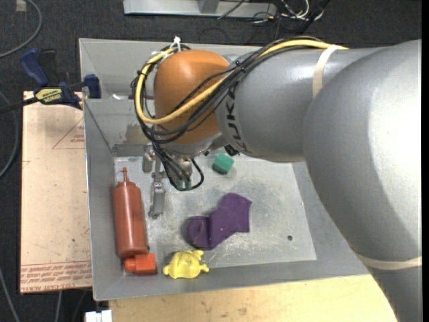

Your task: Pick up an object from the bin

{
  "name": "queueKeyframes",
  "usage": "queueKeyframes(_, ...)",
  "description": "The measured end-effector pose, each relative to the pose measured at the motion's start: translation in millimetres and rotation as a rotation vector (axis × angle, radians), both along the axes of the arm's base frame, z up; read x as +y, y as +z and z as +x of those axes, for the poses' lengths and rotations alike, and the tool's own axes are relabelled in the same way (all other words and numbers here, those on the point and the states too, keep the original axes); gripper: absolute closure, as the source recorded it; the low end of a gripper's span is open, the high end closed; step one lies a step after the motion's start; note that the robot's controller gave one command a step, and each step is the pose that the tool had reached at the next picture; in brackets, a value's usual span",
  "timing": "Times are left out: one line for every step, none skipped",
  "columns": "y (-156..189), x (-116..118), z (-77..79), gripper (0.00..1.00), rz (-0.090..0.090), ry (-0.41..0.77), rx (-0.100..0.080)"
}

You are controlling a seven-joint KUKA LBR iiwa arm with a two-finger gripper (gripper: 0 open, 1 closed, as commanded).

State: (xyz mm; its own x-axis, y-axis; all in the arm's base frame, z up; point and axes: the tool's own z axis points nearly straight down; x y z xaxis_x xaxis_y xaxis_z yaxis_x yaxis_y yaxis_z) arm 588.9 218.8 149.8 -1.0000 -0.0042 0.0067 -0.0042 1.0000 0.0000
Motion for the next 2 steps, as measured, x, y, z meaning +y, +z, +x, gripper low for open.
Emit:
queueKeyframes(5.0, -0.9, 1.8, 0.0, 0.001, -0.003, -0.007)
queueKeyframes(-24.0, -63.6, -18.7, 1.0, 0.002, 0.134, 0.0)
